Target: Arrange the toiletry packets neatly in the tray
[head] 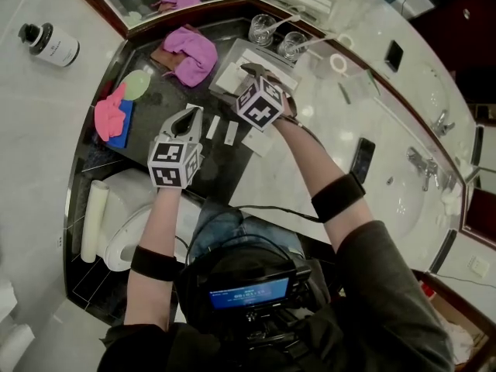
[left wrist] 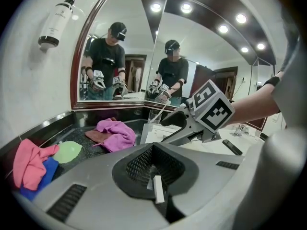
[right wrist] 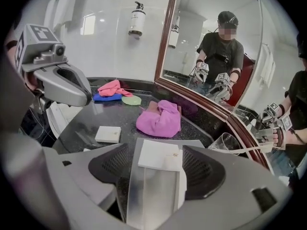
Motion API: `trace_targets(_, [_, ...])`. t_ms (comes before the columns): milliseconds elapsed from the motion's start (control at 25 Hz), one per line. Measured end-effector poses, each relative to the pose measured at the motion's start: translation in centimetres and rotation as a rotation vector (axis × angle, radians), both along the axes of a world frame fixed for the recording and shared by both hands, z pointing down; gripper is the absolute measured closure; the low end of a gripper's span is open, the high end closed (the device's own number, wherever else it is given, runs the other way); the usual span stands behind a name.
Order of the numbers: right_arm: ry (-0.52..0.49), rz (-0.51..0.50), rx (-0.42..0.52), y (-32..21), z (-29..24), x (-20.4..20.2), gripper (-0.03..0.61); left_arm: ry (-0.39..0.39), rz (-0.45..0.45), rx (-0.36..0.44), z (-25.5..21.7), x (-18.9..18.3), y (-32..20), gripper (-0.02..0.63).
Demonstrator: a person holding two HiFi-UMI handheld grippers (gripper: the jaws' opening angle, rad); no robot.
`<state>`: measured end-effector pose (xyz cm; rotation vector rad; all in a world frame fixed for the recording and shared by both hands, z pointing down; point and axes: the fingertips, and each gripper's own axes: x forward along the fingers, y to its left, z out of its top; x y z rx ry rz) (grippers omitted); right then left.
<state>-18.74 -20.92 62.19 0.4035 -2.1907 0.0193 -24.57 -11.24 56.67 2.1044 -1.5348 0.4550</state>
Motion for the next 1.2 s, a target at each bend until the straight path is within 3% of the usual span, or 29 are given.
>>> trace_targets(40, [-0.013, 0.001, 0.001, 0.4, -0.7, 0.2, 0.236, -0.002, -0.001, 0.003, -0.3, 0.1, 0.2, 0.612])
trace_targets(160, [-0.075, 0.050, 0.023, 1.3, -2.9, 1.3, 0.390, 0.003, -0.008, 0.013, -1.2, 0.6, 1.0, 0.612])
trace_targets(320, [-0.140, 0.116, 0.074, 2.8, -6.0, 4.1, 0.491, 0.004, -0.007, 0.027, -2.7, 2.1, 2.3, 0.612])
trace_targets(480, [-0.196, 0.180, 0.036, 5.4, -7.7, 7.8, 0.565, 0.000, 0.003, 0.045, -4.1, 4.4, 3.8, 0.612])
trace_targets(880, [-0.299, 0.356, -0.069, 11.5, -10.2, 19.0, 0.573, -0.003, 0.023, 0.069, -6.8, 11.1, 8.6, 0.612])
trace_targets(1200, [-0.363, 0.425, -0.094, 15.4, -10.4, 25.9, 0.572, 0.025, 0.040, 0.076, -7.7, 15.8, 11.4, 0.612])
